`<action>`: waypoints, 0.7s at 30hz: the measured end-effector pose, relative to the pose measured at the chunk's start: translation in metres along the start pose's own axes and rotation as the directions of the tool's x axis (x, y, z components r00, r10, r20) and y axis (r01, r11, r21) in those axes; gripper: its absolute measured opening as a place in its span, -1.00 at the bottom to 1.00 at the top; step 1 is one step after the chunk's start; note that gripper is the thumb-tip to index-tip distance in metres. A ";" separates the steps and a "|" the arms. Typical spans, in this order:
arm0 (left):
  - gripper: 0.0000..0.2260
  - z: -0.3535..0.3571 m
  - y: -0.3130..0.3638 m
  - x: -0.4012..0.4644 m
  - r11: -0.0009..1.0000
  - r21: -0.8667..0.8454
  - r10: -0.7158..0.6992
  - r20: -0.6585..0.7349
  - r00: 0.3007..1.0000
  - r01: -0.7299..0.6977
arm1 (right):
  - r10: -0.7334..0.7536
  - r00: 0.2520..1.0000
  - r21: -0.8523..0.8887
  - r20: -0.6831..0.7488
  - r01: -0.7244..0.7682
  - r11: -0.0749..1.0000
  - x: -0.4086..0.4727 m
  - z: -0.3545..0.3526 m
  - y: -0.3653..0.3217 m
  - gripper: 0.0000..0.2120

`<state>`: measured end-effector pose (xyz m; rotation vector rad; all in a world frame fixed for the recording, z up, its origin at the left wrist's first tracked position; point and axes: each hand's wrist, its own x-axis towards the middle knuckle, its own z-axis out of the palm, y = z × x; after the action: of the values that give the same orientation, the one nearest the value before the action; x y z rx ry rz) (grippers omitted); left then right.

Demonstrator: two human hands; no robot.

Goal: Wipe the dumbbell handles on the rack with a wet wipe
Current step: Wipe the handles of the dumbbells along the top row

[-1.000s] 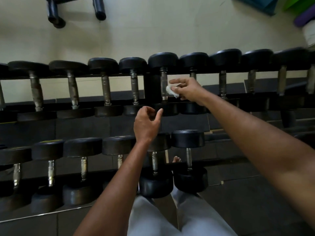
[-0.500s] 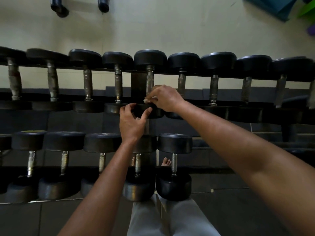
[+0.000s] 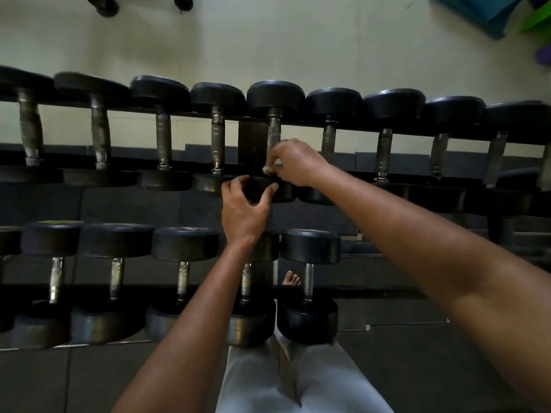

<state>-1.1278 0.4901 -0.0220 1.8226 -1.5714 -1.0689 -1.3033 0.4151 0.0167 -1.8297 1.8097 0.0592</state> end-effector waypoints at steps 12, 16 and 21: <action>-0.36 0.003 -0.007 0.003 1.000 0.005 -0.004 0.005 1.000 0.004 | 0.257 0.951 0.404 0.171 -0.306 0.862 0.006 0.022 0.032 -0.92; -0.37 0.001 -0.005 0.003 1.000 0.005 -0.001 0.014 1.000 0.001 | 0.241 0.952 0.590 0.188 -0.306 0.747 -0.006 0.010 0.044 -0.77; -0.35 0.001 -0.005 0.003 1.000 0.013 0.002 0.018 1.000 -0.002 | 0.161 0.982 0.506 -0.096 -0.091 0.858 0.003 0.009 0.030 -0.85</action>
<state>-1.1253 0.4881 -0.0271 1.8242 -1.5937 -1.0800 -1.3275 0.4186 -0.0028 -1.3695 1.8184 -0.4576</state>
